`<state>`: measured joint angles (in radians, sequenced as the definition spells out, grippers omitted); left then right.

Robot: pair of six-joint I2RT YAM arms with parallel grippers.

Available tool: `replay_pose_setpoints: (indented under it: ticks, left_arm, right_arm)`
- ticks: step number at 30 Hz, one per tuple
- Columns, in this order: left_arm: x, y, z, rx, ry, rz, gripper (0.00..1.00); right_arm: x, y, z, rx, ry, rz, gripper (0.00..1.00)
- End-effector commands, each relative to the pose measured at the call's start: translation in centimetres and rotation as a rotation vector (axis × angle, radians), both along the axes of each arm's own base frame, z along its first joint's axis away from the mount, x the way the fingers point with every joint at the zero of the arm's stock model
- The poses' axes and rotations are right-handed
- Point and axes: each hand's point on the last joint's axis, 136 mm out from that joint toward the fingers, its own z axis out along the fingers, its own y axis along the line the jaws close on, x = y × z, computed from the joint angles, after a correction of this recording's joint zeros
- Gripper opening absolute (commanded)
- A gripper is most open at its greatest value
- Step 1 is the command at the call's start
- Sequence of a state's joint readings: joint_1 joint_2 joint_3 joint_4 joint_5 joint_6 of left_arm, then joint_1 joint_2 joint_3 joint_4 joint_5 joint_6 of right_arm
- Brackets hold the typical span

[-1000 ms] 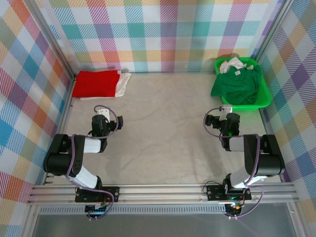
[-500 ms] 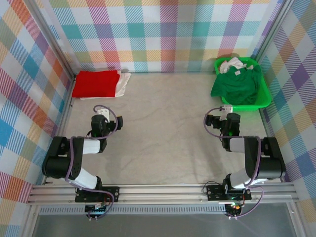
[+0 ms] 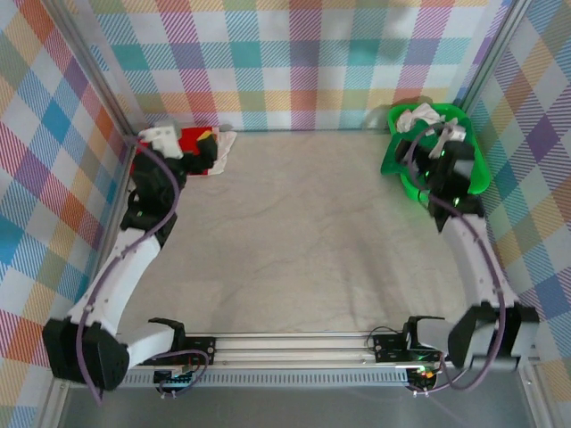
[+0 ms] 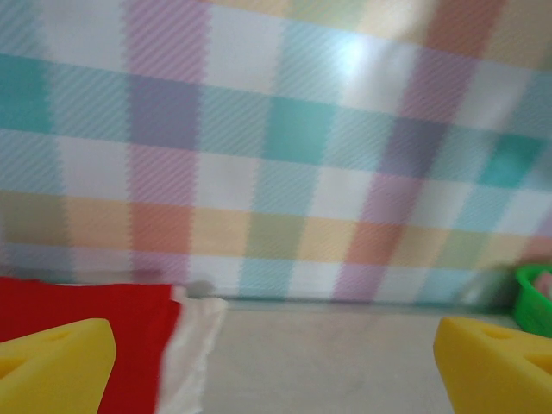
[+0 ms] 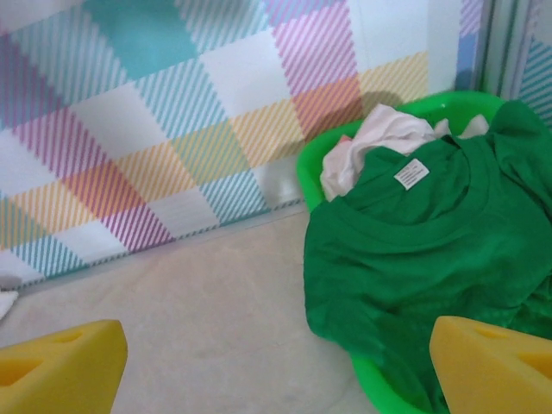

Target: Fold and stack the t-shirts

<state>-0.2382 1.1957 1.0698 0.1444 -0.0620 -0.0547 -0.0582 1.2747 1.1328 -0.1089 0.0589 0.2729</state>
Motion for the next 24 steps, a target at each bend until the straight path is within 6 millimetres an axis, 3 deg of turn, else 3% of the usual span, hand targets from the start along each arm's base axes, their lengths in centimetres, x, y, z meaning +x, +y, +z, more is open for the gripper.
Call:
replay_pose_setpoints:
  ticks: [1, 3, 6, 9, 13, 18, 21, 24]
  left_arm:
    - [0.0, -7.5, -4.5, 0.104, 0.177, -0.221, 0.96]
    - [0.0, -12.2, -5.3, 0.115, 0.213, -0.371, 0.96]
    - [-0.3, -17.9, -7.0, 0.141, 0.258, -0.529, 0.96]
    - [-1.0, -22.0, -8.6, 0.140, 0.288, -0.633, 0.96]
    - [-2.0, -26.4, -10.4, 0.153, 0.321, -0.736, 0.96]
    - [-2.4, -28.7, -13.2, 0.157, 0.393, -0.785, 0.95]
    - [-2.4, -28.9, -14.0, 0.163, 0.405, -0.789, 0.94]
    - [-2.3, -28.5, -13.6, 0.177, 0.392, -0.770, 0.93]
  right_arm:
    - [0.8, -1.7, -4.2, 0.133, 0.258, -0.049, 0.90]
    - [2.9, -3.6, -5.2, 0.175, 0.342, -0.068, 0.90]
    - [6.0, -5.4, -7.6, 0.220, 0.471, -0.076, 0.81]
    - [8.6, -7.0, -10.2, 0.199, 0.558, -0.114, 0.81]
    - [11.5, -7.8, -15.6, 0.234, 0.722, -0.110, 0.82]
    - [13.5, -7.2, -19.8, 0.304, 0.785, -0.084, 0.77]
    - [14.5, -6.9, -21.1, 0.335, 0.772, -0.067, 0.56]
    - [15.3, -6.7, -20.5, 0.355, 0.730, -0.061, 0.20]
